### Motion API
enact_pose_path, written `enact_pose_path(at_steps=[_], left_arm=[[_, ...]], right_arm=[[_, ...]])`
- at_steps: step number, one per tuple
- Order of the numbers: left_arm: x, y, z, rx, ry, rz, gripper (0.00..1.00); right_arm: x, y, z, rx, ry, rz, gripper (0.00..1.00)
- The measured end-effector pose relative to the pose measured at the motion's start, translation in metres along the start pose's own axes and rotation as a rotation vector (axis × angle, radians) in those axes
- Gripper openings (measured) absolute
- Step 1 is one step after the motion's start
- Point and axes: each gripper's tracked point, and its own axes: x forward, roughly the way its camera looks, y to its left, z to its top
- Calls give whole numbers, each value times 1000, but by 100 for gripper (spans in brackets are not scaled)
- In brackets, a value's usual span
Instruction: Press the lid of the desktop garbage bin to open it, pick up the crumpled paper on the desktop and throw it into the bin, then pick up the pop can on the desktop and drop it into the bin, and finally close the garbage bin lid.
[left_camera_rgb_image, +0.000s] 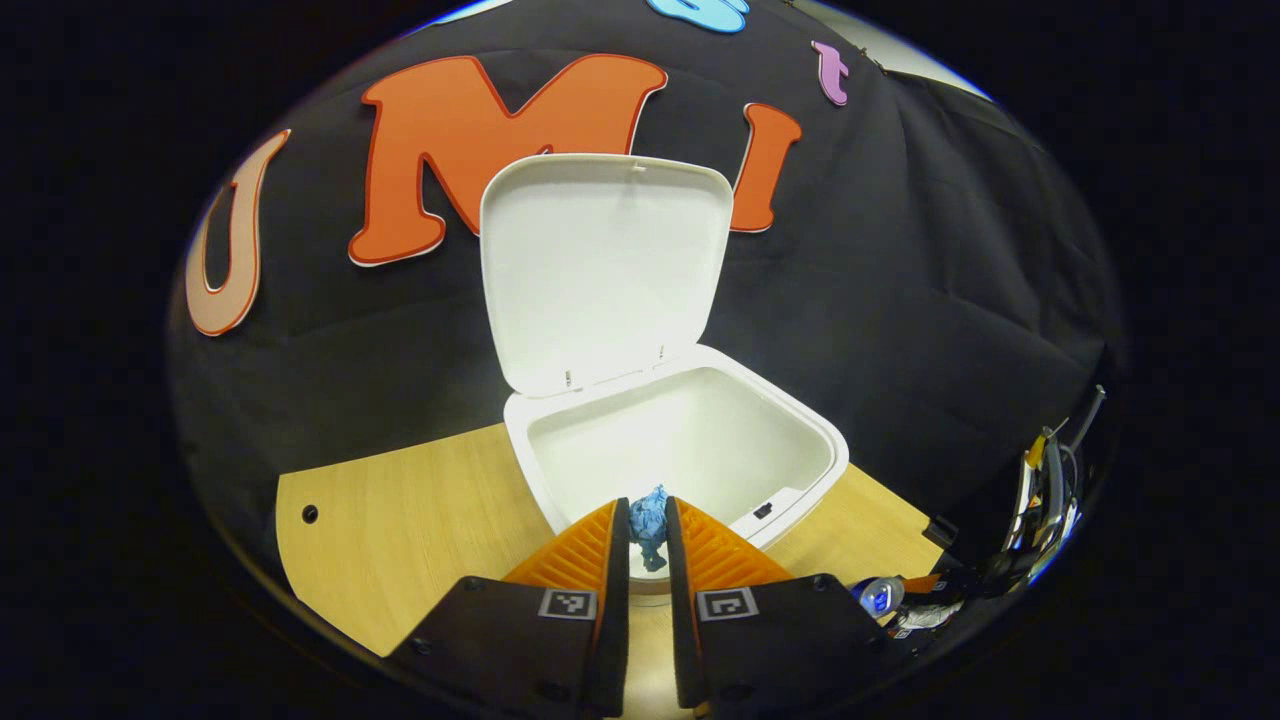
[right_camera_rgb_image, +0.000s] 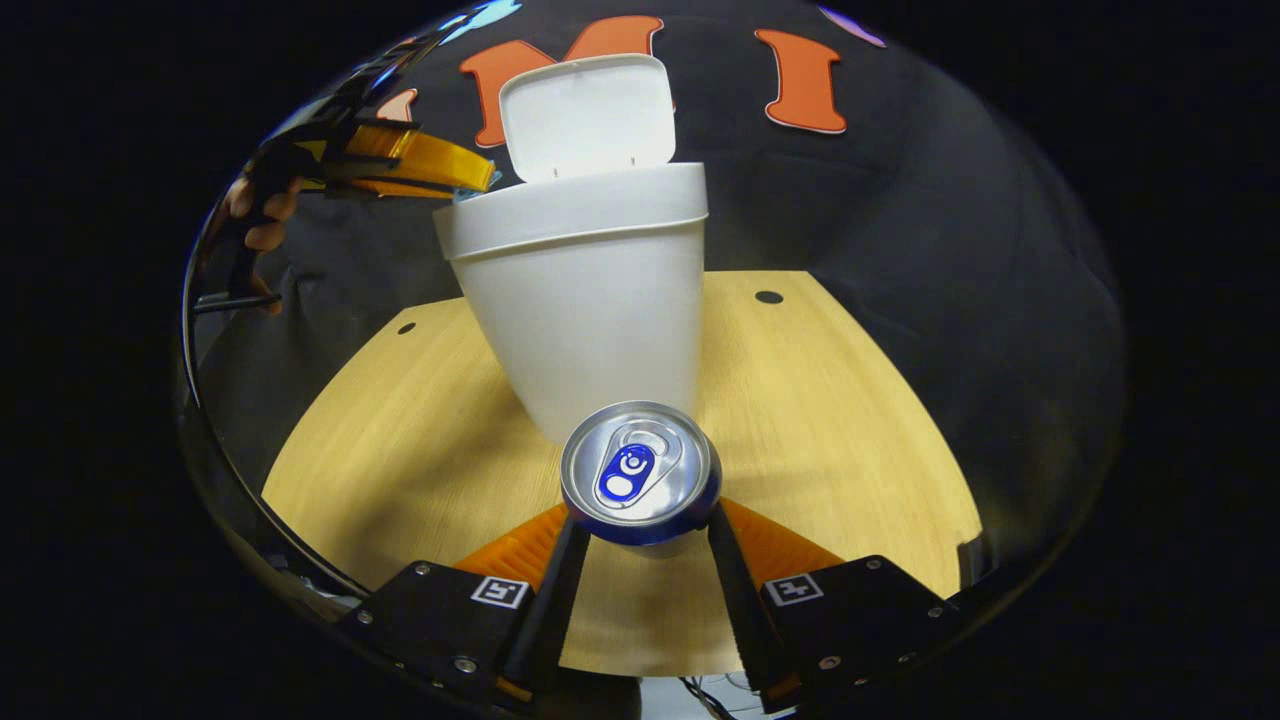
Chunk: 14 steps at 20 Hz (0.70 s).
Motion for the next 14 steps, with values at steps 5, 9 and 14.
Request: enact_pose_path(at_steps=[5, 9, 14], left_arm=[[-6, 5, 0, -9, -9, 10, 36], [-13, 5, -2, -23, -31, -6, 64], [-25, 18, -13, -16, -51, 20, 77]], right_arm=[[-11, -11, 49, -11, -82, -15, 71], [-27, -20, 92, -25, -152, -29, 71], [-37, -28, 137, -56, -199, -42, 70]])
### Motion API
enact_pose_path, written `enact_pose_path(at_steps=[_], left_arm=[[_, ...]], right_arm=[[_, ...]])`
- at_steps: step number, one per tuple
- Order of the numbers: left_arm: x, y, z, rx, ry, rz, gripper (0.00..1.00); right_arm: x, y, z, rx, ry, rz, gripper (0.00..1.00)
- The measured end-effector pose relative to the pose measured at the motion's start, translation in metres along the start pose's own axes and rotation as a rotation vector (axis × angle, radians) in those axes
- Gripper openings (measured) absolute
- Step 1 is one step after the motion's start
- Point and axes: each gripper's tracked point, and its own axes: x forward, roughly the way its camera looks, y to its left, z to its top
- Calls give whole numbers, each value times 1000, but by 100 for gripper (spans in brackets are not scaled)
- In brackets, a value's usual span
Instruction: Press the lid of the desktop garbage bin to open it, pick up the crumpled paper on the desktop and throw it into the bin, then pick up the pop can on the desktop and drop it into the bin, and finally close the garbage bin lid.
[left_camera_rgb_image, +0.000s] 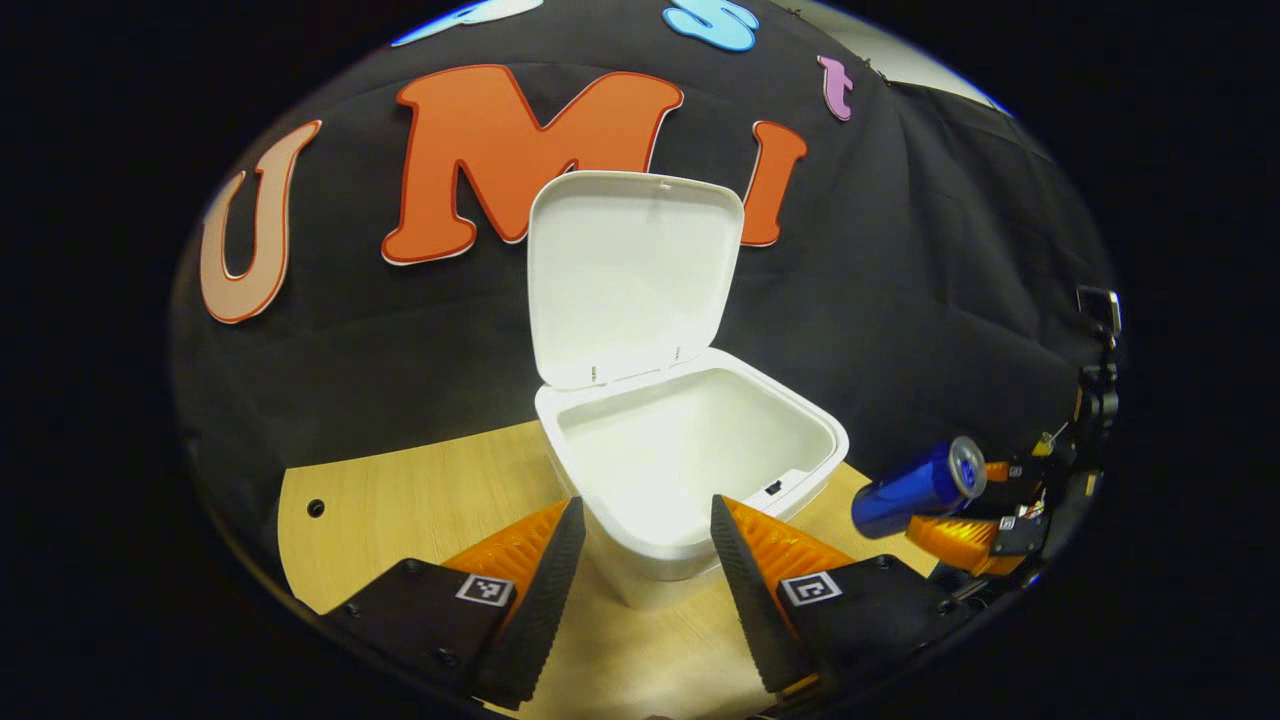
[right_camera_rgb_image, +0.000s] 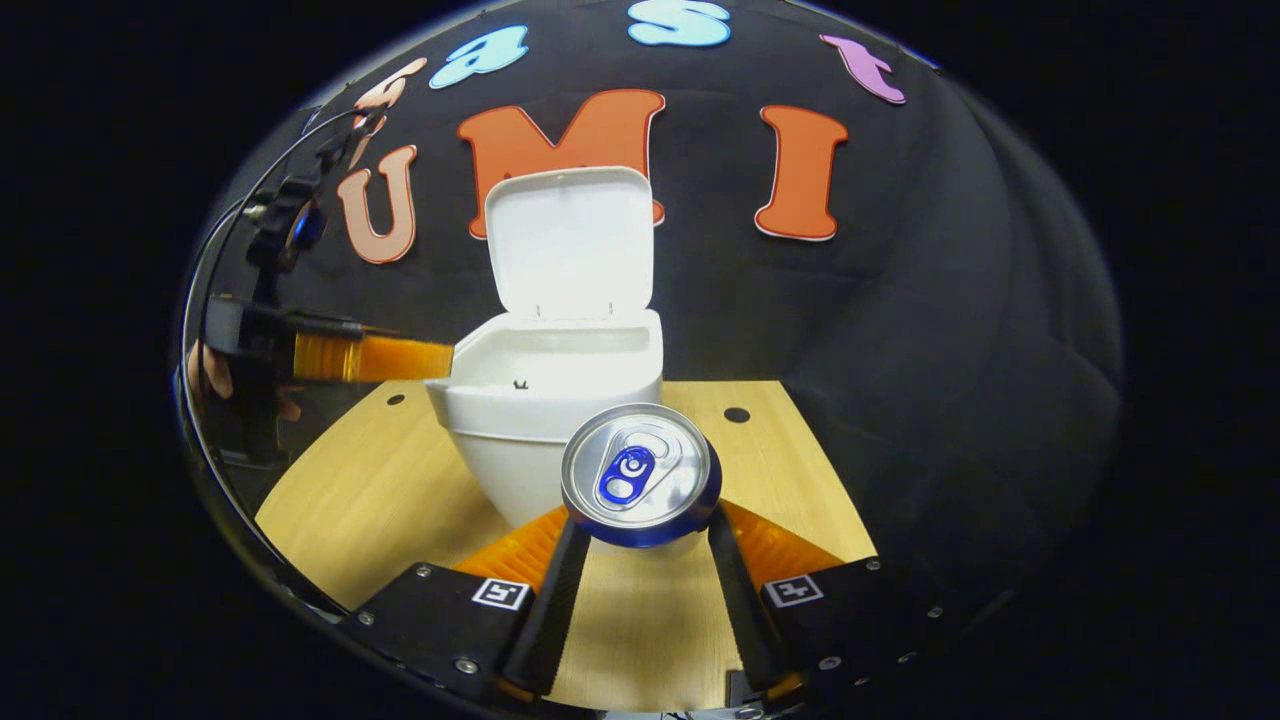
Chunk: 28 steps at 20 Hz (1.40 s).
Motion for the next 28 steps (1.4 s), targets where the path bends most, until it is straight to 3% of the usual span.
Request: enact_pose_path(at_steps=[2, 3, 5, 6, 8, 9, 13, 15, 17, 18, 20, 21, 25, 26, 28], left_arm=[[-4, 9, -6, -2, -7, 17, 77], [-7, 11, -6, -13, -22, 15, 82], [-13, 19, -12, -17, -20, 32, 82], [-15, 25, -15, -15, -18, 45, 77], [-19, 31, -23, -24, -10, 62, 77], [-21, 35, -27, -29, -9, 69, 82], [-27, 51, -33, -47, -18, 117, 82], [-32, 57, -36, -53, -27, 135, 77], [-37, 69, -38, -40, -39, 176, 77], [-42, 75, -41, -35, -39, 194, 82], [-49, 85, -45, -32, -43, 231, 77], [-53, 89, -48, -37, -45, 247, 82], [-68, 111, -65, -64, -47, 321, 82], [-72, 117, -72, -77, -36, 343, 77], [-79, 126, -85, -104, -22, 384, 82]], right_arm=[[-1, 2, 21, -13, -30, 4, 71], [-3, 3, 30, -18, -44, 8, 71], [-2, 4, 49, -31, -81, 14, 71], [0, 2, 55, -40, -90, 10, 71], [0, 3, 68, -48, -104, 21, 70], [0, 4, 74, -53, -116, 29, 71], [-5, 6, 99, -83, -165, 50, 70], [2, 11, 110, -95, -182, 66, 70], [15, 16, 113, -97, -176, 80, 70], [22, 19, 115, -96, -174, 91, 70], [30, 29, 116, -103, -169, 112, 70], [35, 32, 115, -108, -163, 121, 70], [57, 40, 107, -112, -109, 150, 70], [62, 41, 106, -113, -98, 157, 70], [71, 43, 102, -127, -78, 167, 70]])
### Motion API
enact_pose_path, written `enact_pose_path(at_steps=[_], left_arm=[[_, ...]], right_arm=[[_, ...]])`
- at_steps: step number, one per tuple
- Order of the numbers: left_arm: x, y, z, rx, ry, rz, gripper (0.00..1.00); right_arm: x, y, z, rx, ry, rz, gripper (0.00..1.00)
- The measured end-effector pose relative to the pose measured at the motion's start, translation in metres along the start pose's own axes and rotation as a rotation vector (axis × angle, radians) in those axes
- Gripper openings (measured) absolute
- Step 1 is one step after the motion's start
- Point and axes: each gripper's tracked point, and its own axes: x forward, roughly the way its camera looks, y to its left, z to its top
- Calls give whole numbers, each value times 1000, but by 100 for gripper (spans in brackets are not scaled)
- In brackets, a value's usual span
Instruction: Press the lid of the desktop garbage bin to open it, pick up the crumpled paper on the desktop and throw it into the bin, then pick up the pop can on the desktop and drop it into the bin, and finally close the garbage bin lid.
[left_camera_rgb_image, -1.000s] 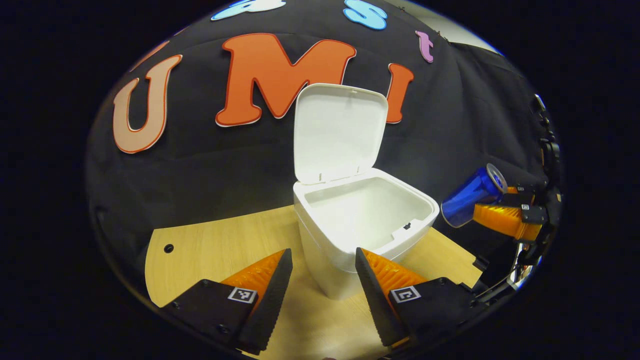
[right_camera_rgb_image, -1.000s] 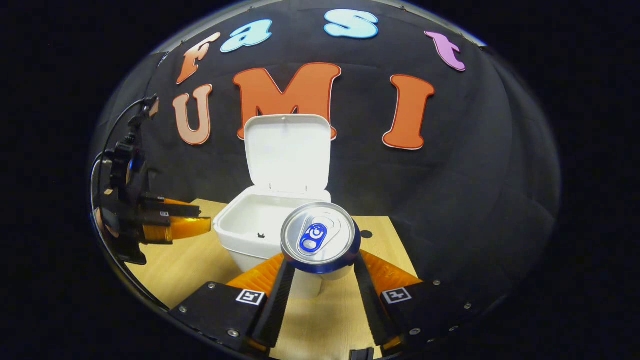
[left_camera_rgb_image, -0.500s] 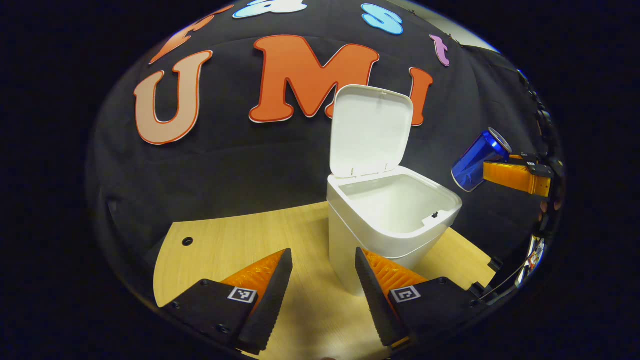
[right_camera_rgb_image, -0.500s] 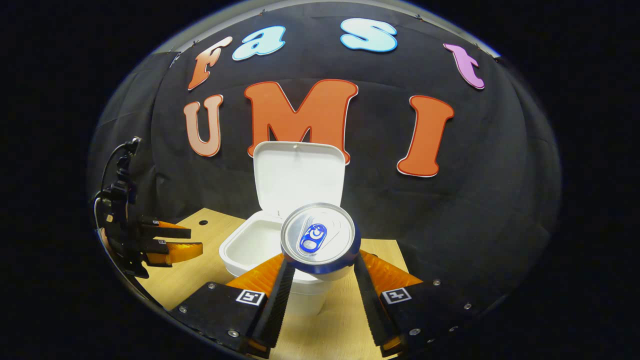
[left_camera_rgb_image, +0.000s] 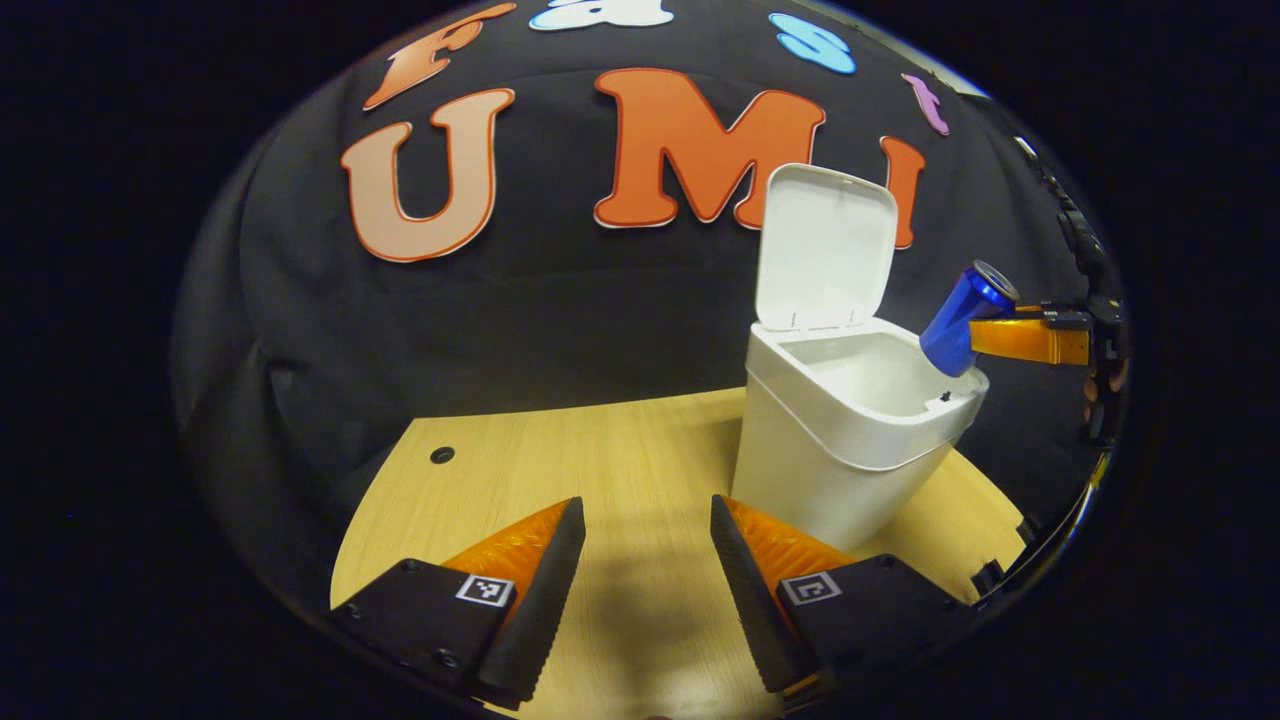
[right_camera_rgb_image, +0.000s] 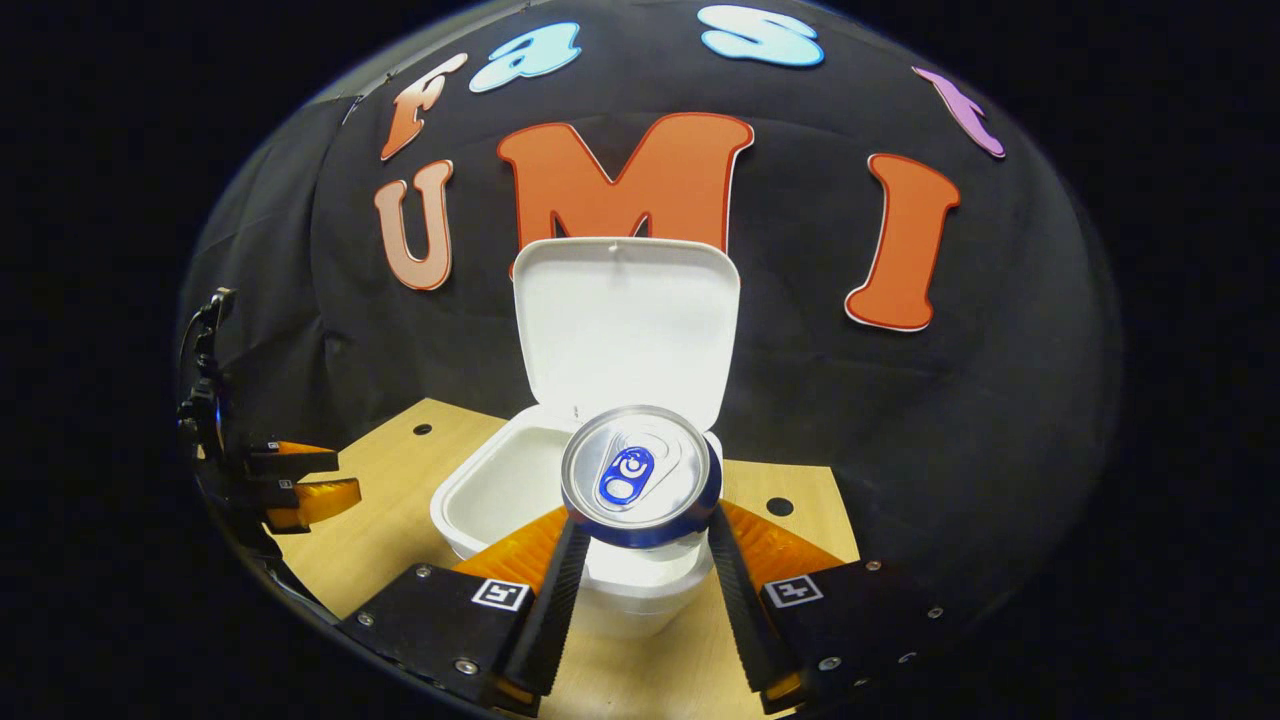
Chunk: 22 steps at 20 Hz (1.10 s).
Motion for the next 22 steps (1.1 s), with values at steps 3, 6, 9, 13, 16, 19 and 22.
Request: enact_pose_path(at_steps=[3, 6, 9, 13, 16, 19, 22], left_arm=[[-7, 17, -11, -34, 14, 60, 82], [-16, 31, -18, -56, 21, 109, 82], [-20, 37, -24, -73, 28, 142, 82], [-23, 42, -30, -85, 41, 172, 82], [-24, 41, -34, -85, 53, 184, 82], [-27, 38, -36, -80, 62, 184, 82], [-25, 37, -36, -66, 66, 171, 82]], right_arm=[[12, 5, -9, -10, 38, 28, 71], [24, 9, -12, -23, 64, 56, 70], [33, 13, -19, -25, 93, 79, 70], [43, 15, -27, -27, 131, 100, 71], [48, 18, -32, -24, 152, 124, 71], [50, 18, -32, -37, 159, 132, 70], [49, 17, -33, -49, 163, 116, 70]])
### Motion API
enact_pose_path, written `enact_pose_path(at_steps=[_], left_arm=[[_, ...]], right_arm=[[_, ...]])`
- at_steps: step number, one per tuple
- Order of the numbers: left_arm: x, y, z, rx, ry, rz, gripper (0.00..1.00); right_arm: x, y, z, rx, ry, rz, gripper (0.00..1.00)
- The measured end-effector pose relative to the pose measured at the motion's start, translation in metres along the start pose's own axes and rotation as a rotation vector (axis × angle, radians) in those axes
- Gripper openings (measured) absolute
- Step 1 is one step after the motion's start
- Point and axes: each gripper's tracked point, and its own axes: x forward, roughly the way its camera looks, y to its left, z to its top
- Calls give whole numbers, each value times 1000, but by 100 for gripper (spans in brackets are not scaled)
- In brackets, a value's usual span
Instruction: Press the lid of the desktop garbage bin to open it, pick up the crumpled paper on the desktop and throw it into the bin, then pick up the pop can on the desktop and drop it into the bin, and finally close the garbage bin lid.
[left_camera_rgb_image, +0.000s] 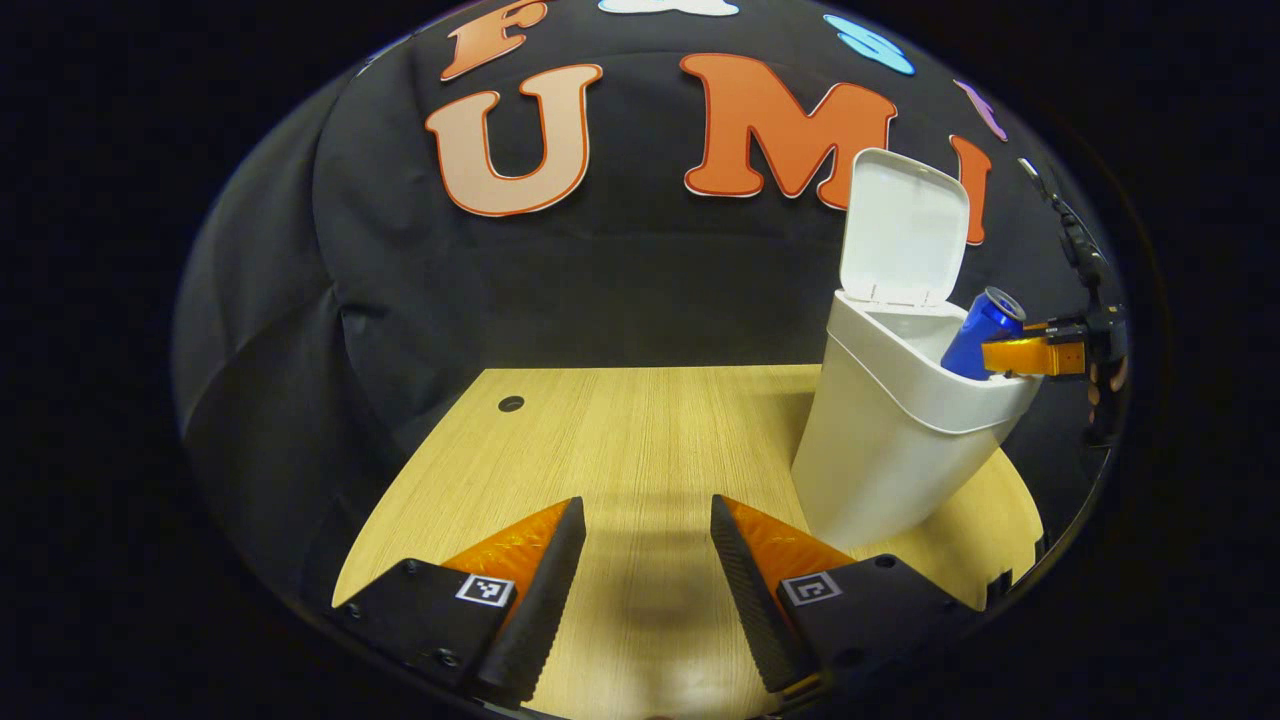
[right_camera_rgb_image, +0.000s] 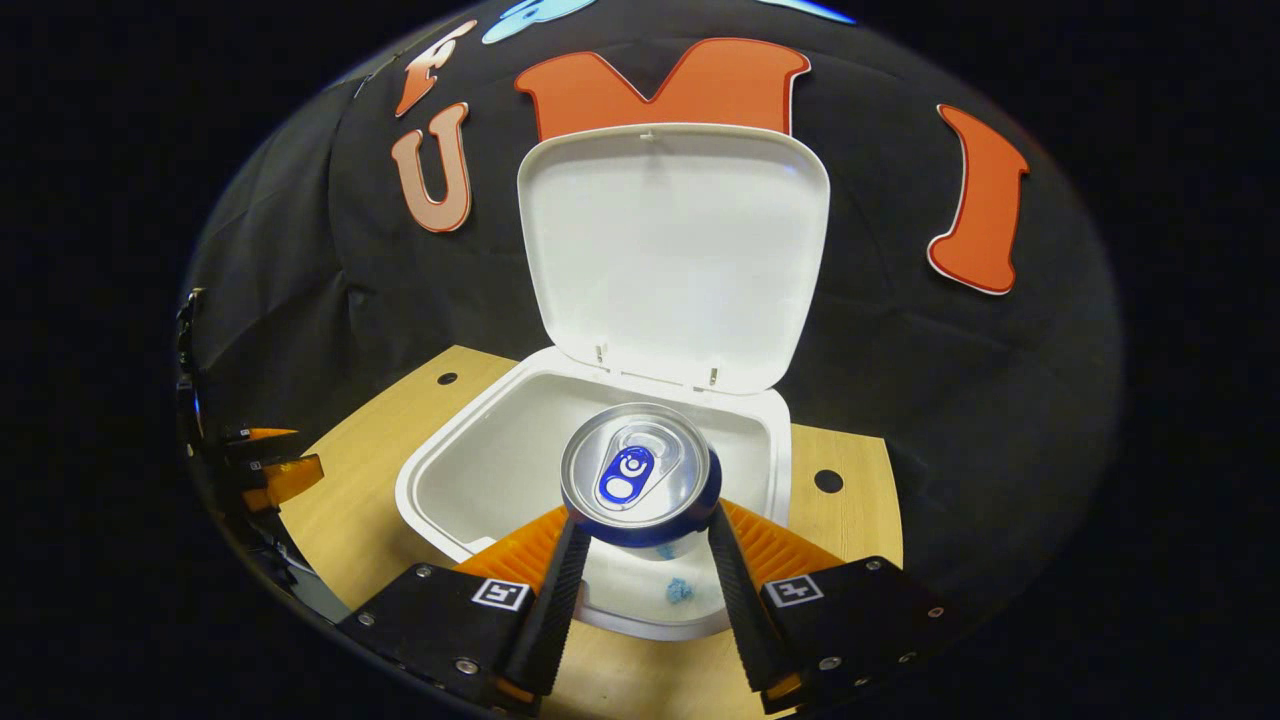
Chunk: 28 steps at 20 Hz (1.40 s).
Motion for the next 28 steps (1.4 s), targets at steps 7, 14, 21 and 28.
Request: enact_pose_path(at_steps=[7, 14, 21, 28], left_arm=[[9, -1, 2, 23, 5, -58, 77], [9, 8, 9, 56, -15, -96, 82], [11, 27, 9, 56, -17, -106, 77], [14, 45, 11, 58, -39, -107, 82]], right_arm=[[-5, -8, 3, -4, -9, -83, 77], [-8, -8, 5, 62, -11, -124, 78], [-18, -7, 46, 126, -103, -153, 84], [-37, -14, 130, 85, -250, -199, 84]])
